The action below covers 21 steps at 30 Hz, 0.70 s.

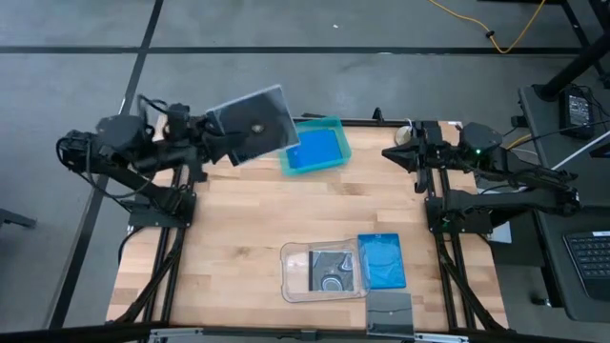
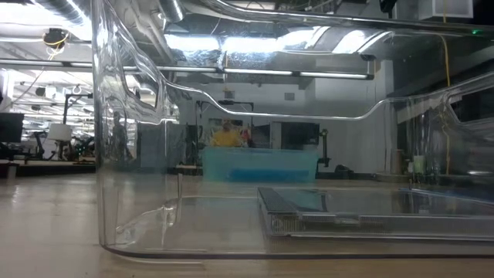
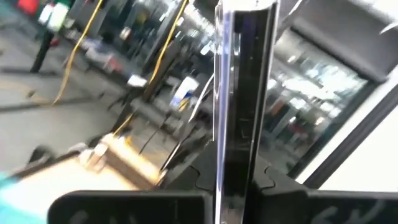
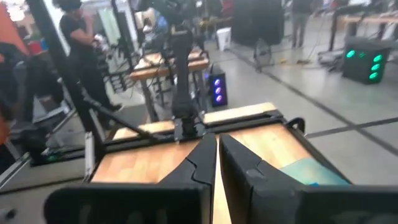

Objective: Pick & place jewel cases by type
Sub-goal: Put the top black CD case into the transparent bin

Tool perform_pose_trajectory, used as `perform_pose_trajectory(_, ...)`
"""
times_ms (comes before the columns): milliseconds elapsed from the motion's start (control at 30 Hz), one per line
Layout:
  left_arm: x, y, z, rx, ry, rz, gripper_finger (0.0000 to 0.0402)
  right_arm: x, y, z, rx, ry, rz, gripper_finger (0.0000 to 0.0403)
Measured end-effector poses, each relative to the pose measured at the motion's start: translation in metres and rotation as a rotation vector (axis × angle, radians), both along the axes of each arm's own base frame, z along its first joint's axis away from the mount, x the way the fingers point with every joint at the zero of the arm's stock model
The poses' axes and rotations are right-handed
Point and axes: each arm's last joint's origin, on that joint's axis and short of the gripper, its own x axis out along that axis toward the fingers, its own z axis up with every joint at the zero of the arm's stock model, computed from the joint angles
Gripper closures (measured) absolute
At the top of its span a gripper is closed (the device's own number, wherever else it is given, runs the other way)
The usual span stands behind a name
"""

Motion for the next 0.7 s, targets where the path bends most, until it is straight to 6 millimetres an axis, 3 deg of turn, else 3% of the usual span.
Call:
perform_pose_trajectory(267,0.028,0.01,-0.033,-0.089,0.227,-0.089,0.0386,0.021,-0.013,0.051,-0.008,0.18,0.119,0.0359)
perform_pose_trajectory(467,0.058,0.017,-0.051,-0.068,0.333,-0.248,0.0386,0.054,-0.028,0.091,-0.038,0.242,0.213,0.0279)
perform_pose_trajectory(700,0.088,0.018,-0.073,-0.068,0.441,-0.442,0.0386,0.105,-0.045,0.099,0.039,0.376,0.375,0.019)
